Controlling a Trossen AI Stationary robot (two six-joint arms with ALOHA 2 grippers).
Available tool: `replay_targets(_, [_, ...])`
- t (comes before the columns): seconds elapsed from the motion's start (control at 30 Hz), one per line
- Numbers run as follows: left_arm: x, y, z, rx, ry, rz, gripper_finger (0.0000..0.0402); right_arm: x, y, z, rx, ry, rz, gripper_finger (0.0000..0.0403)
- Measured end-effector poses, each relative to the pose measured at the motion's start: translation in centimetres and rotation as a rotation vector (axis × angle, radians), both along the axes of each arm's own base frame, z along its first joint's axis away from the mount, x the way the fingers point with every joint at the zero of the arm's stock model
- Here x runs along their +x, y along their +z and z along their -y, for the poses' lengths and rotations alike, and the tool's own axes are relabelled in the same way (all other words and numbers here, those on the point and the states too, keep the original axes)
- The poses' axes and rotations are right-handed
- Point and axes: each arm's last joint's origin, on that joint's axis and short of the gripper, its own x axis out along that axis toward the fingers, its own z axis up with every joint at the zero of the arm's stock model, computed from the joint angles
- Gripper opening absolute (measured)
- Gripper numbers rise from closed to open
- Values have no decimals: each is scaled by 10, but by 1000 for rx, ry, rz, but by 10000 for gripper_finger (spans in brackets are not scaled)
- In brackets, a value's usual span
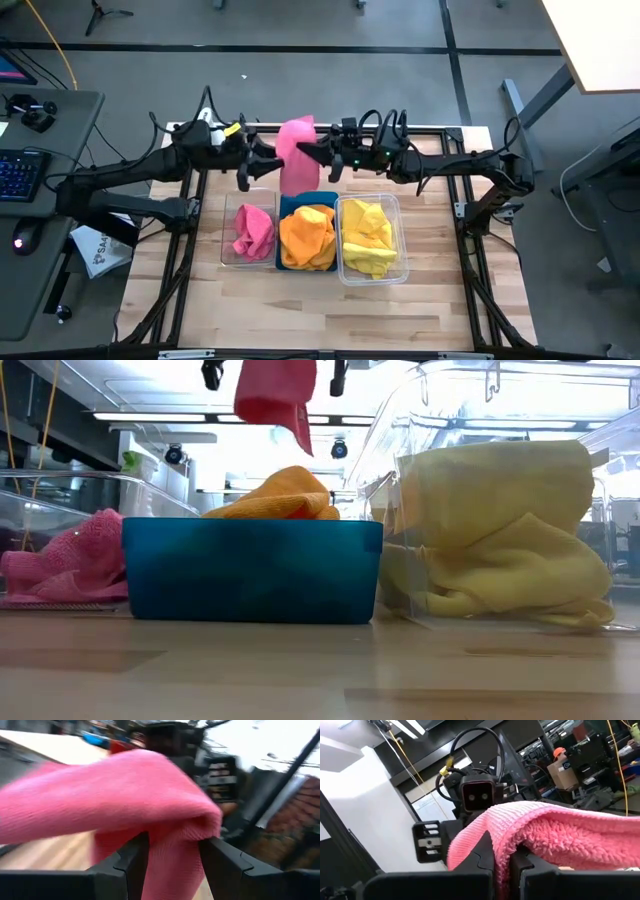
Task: Sort microfiber towel by color & place in baskets
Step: Put the pink microfiber towel into the left transparent bin
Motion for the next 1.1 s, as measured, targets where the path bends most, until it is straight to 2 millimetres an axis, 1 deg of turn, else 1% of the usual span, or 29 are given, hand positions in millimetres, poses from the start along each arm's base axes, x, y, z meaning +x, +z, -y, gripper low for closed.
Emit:
replay_targets(0.13, [-1,2,3,-8,-94,14,162,-1,1,0,1,1,2,0])
replay_targets(0.33, [2,2,1,21,-35,28,162,-2,5,-6,-15,45,40,0])
replay_targets(0.53, [13,3,4,36,-102,77,162,-1,5,-7,-19,40,31,0])
replay_targets(0.73, [28,-3,9,40,-207,86,162,-1,5,-6,-28,19,30,0])
replay_targets(0.93, [35,-9,8,58,-199,64,162,-1,5,-10,-28,26,32,0])
replay_targets(1.1, [34,-6,6,71,-134,88,151,0,4,-13,-48,24,26,0])
